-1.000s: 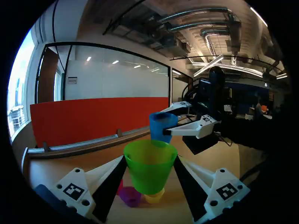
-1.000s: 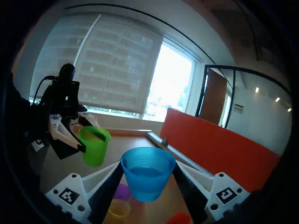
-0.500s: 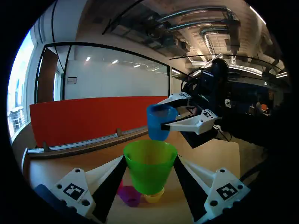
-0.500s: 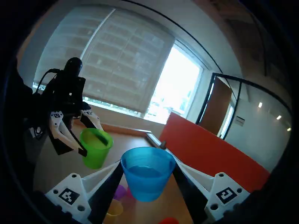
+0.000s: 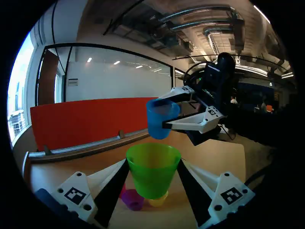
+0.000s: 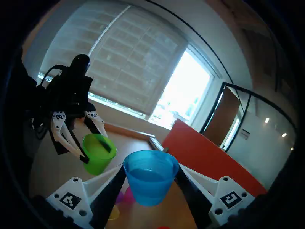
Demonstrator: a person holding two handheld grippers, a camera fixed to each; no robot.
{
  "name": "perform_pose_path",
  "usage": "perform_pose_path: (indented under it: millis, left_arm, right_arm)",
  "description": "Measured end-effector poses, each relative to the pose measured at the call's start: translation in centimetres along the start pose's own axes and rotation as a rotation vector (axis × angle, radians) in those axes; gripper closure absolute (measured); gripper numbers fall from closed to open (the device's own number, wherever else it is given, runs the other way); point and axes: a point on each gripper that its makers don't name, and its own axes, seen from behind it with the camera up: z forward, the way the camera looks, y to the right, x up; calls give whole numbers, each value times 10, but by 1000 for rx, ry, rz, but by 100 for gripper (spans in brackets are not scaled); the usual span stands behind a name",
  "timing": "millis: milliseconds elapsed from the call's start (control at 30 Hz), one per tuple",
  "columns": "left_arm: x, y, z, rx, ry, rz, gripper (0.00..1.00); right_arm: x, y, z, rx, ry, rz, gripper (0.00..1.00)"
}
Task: Pour water
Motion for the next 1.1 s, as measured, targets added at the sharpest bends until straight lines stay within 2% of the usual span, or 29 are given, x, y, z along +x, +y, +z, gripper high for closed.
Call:
perform_pose_path:
  millis: [467,700,1100]
  left_arm:
    - [-8,-2,9,-5,4,-8,14]
    - [-8,-4,9,0,5,-12,14]
    - [-11,2,5,-7,-6,9,14]
  right_arm:
    - [10,-3,8,15,-5,-84,9]
    - [15,-2,11,19,-7,-135,9]
    - [22,-5,16,34,-14,-192,9]
